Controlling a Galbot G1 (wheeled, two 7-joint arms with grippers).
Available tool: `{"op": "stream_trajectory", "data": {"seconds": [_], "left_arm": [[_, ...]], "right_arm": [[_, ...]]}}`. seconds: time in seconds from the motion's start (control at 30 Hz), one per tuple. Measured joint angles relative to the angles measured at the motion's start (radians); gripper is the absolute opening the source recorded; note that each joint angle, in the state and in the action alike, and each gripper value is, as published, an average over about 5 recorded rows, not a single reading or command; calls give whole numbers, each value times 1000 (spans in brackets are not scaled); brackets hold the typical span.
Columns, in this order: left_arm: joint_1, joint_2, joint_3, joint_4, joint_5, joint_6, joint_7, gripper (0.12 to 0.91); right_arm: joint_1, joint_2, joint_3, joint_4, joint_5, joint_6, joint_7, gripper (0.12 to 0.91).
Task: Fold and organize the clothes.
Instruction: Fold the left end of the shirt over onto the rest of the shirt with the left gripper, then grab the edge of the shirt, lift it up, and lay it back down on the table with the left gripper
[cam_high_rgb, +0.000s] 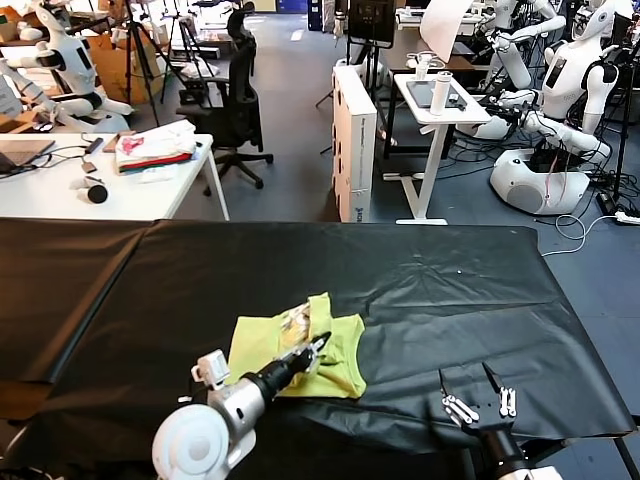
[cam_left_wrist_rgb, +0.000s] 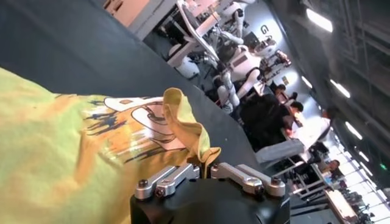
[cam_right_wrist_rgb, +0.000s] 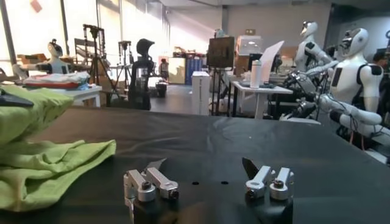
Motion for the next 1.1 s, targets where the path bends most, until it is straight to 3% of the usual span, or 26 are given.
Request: {"op": "stream_trajectory", "data": {"seconds": [0.33,0.43,0.57,0.7,0.8,0.9,1.1], "left_arm": [[-4,-34,18,57,52,0,21,208],[2,-47,33,70,92,0,37,256],[13,-63,52,80,137,0,49,461],[16,-81,62,81,147,0,50,723],[11,-97,63,83,150,0,50,859],[3,-121,63,89,155,0,51,901],[2,-161,53,85,160,0,53,907]], "right_arm": [[4,5,-4,-3,-8,0,0,907],[9,6,-8,-4,-10,0,-2,907],[19,-3,-18,-5,-11,0,-7,907],[37,-21,-32,-13,-13,6,-12,907],[54,-38,-47,-22,-19,10,-15,907],[70,-58,-66,-22,-27,5,-17,907],[106,-110,-130,-2,-26,-41,-20,907]]}}
